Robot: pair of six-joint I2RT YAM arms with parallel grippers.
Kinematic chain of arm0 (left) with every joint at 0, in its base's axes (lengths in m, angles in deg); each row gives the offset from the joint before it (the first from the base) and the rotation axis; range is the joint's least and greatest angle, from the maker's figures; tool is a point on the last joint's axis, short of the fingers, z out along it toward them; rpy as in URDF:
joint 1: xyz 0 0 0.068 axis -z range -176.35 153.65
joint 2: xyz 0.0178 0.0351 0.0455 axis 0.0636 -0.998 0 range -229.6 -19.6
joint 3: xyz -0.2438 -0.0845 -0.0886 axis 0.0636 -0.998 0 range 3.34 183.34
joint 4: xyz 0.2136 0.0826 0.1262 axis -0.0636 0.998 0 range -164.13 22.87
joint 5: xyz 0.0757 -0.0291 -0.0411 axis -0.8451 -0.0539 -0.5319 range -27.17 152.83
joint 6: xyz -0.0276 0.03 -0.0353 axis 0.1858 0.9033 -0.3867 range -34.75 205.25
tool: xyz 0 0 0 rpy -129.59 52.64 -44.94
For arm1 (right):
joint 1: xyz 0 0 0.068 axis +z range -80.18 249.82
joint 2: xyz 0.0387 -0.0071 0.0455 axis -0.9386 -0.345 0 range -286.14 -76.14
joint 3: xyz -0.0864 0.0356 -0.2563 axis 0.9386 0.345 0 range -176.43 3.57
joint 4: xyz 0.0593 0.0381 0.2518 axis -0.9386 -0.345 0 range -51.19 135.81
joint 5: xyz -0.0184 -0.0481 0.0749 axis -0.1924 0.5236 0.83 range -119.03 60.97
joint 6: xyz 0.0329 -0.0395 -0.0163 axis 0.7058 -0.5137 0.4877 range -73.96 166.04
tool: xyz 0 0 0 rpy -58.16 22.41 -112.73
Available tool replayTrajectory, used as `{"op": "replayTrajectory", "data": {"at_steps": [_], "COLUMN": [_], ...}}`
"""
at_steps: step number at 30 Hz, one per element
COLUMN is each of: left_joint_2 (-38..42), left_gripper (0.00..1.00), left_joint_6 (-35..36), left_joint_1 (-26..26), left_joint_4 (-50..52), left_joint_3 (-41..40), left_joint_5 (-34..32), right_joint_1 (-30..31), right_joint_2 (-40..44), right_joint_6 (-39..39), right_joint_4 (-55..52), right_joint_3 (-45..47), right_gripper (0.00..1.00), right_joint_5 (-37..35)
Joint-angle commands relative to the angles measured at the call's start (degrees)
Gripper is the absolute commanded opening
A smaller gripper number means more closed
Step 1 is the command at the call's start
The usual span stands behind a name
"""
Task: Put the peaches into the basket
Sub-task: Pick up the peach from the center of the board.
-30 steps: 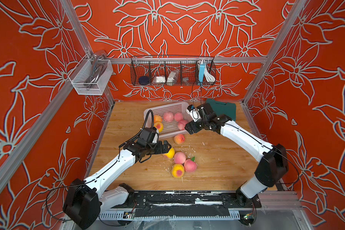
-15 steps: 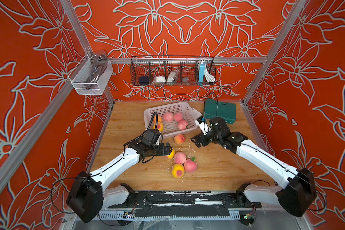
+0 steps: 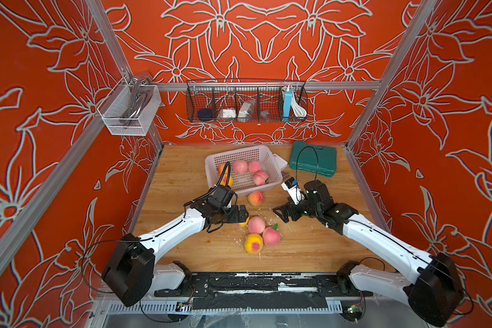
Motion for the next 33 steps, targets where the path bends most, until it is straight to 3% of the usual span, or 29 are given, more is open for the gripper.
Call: {"op": "replayTrajectory", "data": {"at_steps": [1, 12, 33], "left_joint_2": [-1.5, -5.52, -11.23], "left_gripper": [0.98, 0.96, 0.83], "left_joint_6": [-0.94, -1.24, -3.16], "left_joint_1": [0.76, 1.51, 2.39], "left_joint_4": [-2.34, -4.12, -4.42], "left_joint_3": [-0.48, -0.14, 2.09], "left_joint_5": [-0.63, -1.16, -3.56], "right_joint_1": [0.22, 0.13, -0.44], "right_joint_2": [0.51, -1.22, -0.75], "right_joint_6": [1.34, 1.32, 0.5], "right_joint_4": [2.31, 2.57, 2.67], "right_joint_3": [1.14, 1.19, 1.12], "right_gripper": [0.99, 0.99, 0.99], "right_joint_5": [1.38, 1.88, 1.7]}}
